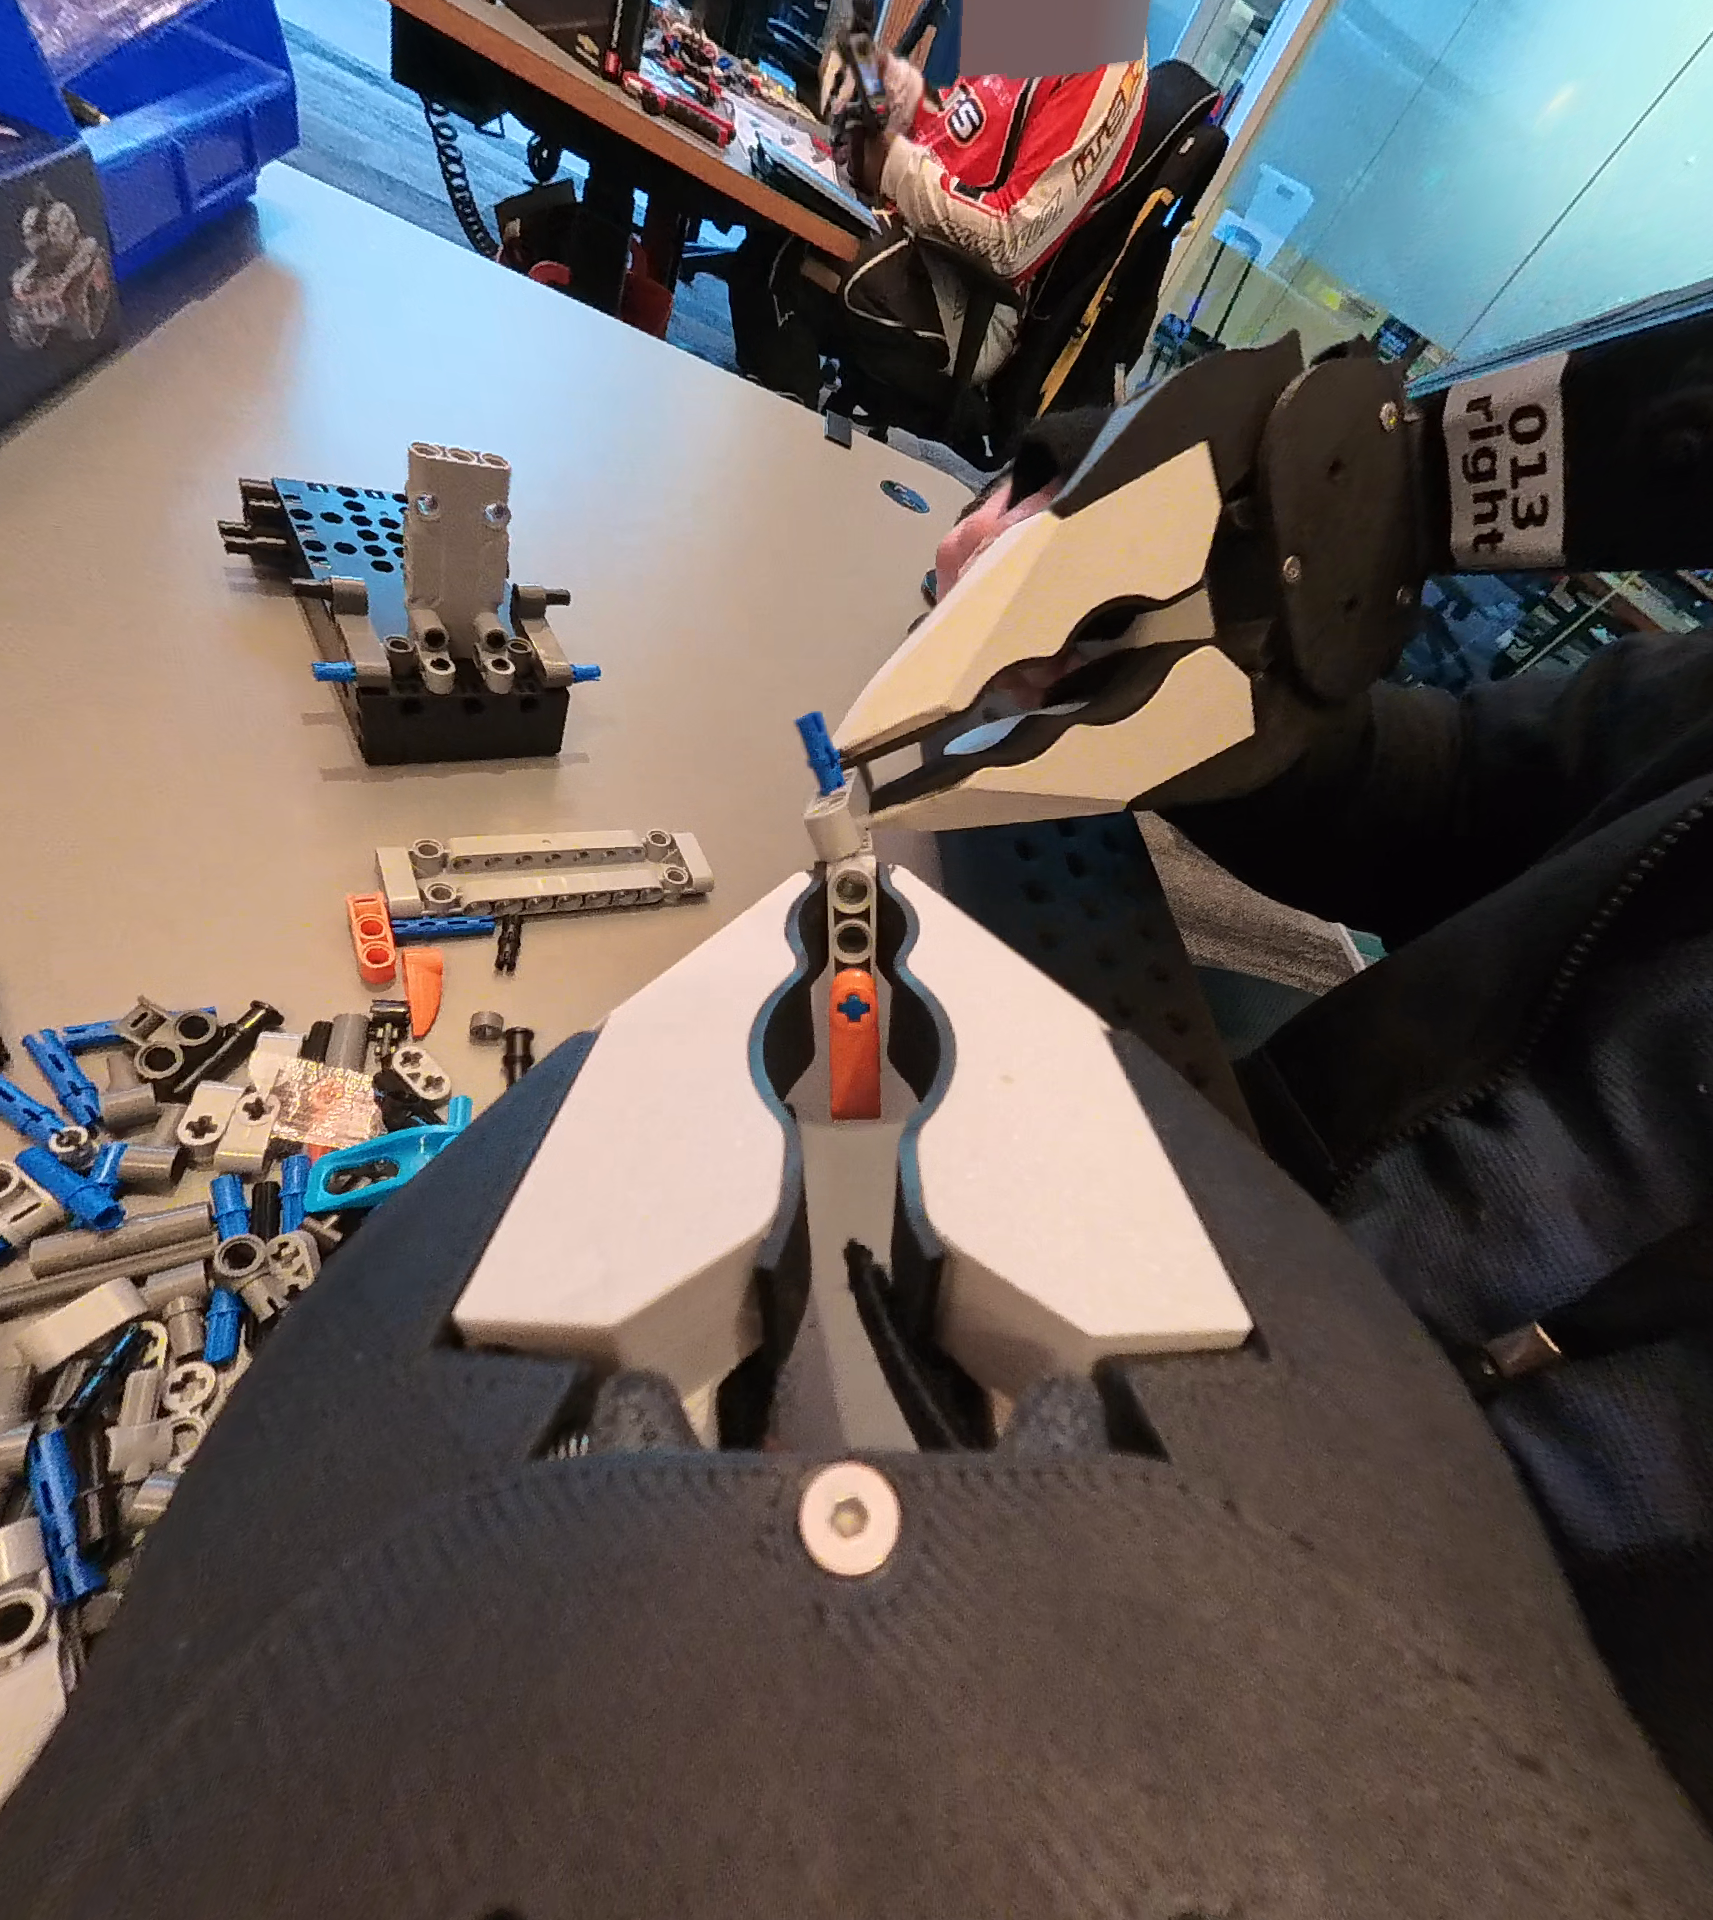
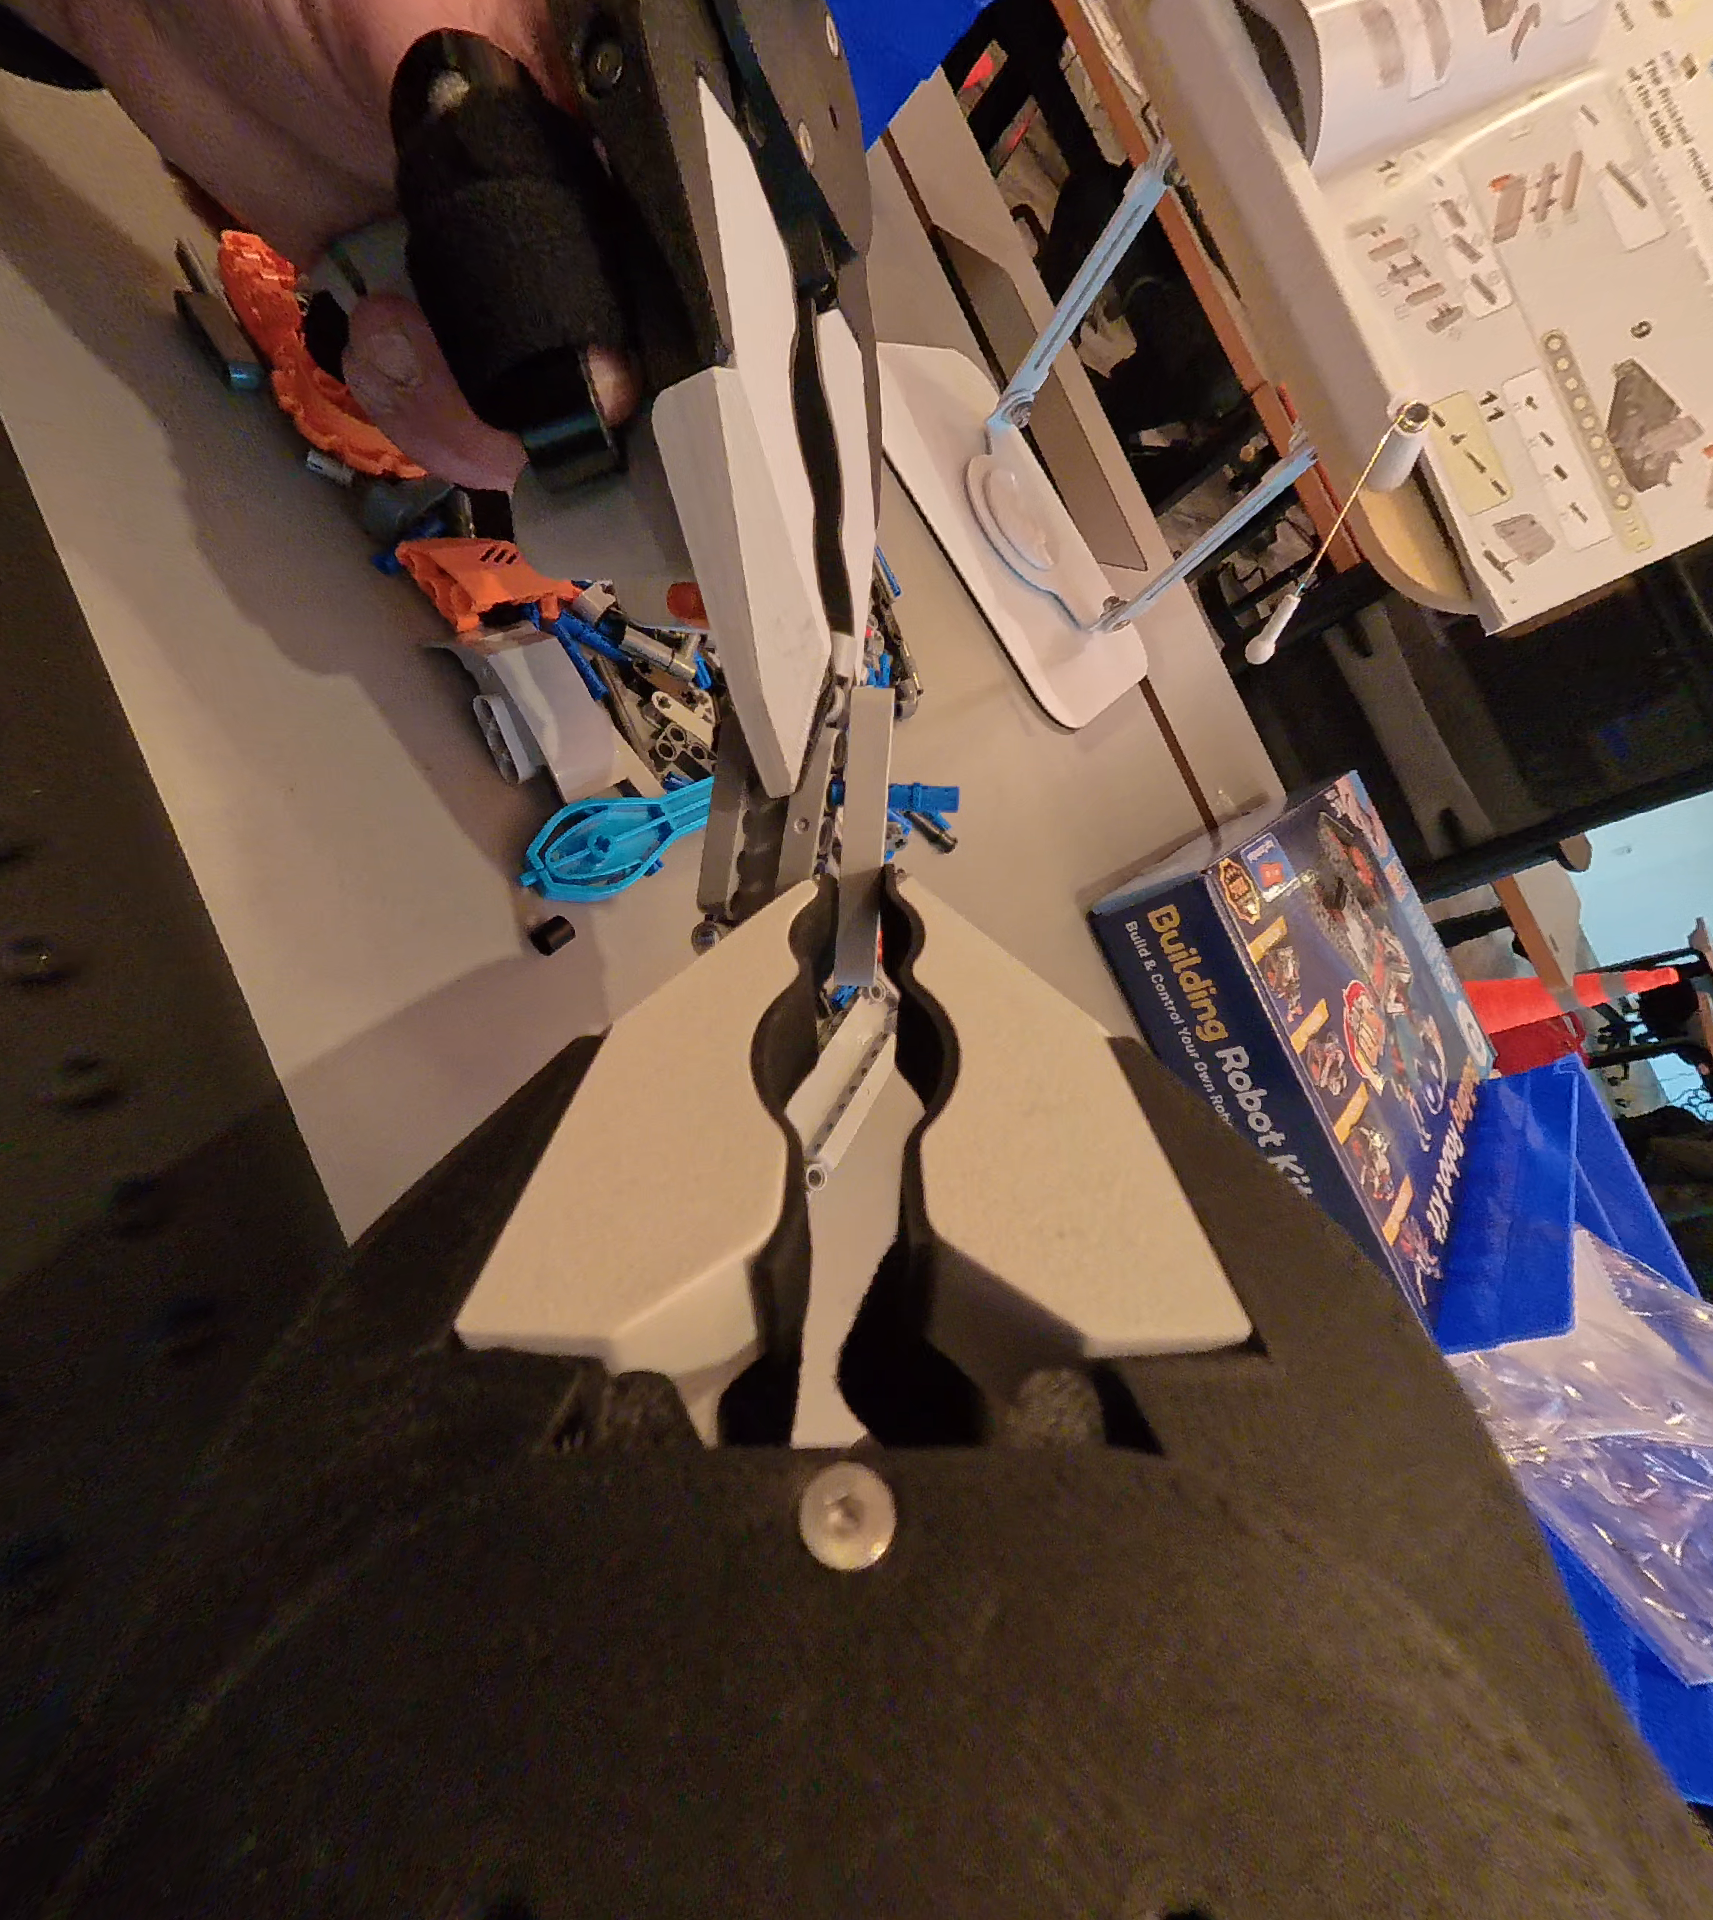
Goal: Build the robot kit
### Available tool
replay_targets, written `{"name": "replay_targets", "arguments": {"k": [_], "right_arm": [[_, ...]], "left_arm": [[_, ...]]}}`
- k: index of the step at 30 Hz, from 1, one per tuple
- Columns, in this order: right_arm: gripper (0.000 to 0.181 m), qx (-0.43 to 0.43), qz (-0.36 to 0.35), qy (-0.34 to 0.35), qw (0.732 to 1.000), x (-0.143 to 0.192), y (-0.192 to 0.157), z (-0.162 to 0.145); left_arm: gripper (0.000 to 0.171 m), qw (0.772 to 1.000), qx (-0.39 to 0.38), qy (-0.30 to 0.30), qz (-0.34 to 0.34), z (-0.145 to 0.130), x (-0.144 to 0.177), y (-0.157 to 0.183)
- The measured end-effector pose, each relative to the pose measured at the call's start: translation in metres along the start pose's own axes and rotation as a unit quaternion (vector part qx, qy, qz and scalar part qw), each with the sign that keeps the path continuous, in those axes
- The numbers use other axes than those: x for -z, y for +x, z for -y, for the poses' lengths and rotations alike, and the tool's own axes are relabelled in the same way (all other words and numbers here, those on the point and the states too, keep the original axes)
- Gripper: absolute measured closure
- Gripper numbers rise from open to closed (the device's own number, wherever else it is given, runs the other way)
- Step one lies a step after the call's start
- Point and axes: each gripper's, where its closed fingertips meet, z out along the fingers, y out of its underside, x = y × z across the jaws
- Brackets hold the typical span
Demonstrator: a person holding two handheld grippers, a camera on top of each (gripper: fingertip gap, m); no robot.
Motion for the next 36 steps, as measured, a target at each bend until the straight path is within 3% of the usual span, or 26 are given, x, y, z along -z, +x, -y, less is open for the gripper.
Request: {"name": "replay_targets", "arguments": {"k": [11, 19, 23, 32, 36], "right_arm": [[0.174, 0.053, -0.010, -0.021, 0.998, 0.000, -0.005, -0.005], [0.171, 0.019, 0.064, -0.003, 0.998, 0.003, -0.010, -0.004], [0.171, 0.032, 0.068, -0.004, 0.997, 0.002, -0.009, -0.006], [0.170, 0.164, 0.032, -0.053, 0.984, 0.000, -0.011, -0.010], [0.170, 0.167, 0.035, -0.059, 0.984, 0.000, -0.012, -0.012]], "left_arm": [[0.167, 1.000, 0.009, -0.002, 0.002, -0.002, -0.003, -0.003], [0.167, 1.000, -0.012, -0.002, 0.005, 0.001, -0.003, -0.001], [0.167, 1.000, -0.016, -0.003, 0.007, 0.001, -0.003, -0.002], [0.167, 1.000, 0.001, -0.007, -0.002, -0.003, -0.004, -0.004], [0.167, 1.000, 0.005, -0.011, -0.004, -0.004, -0.004, -0.004]]}}
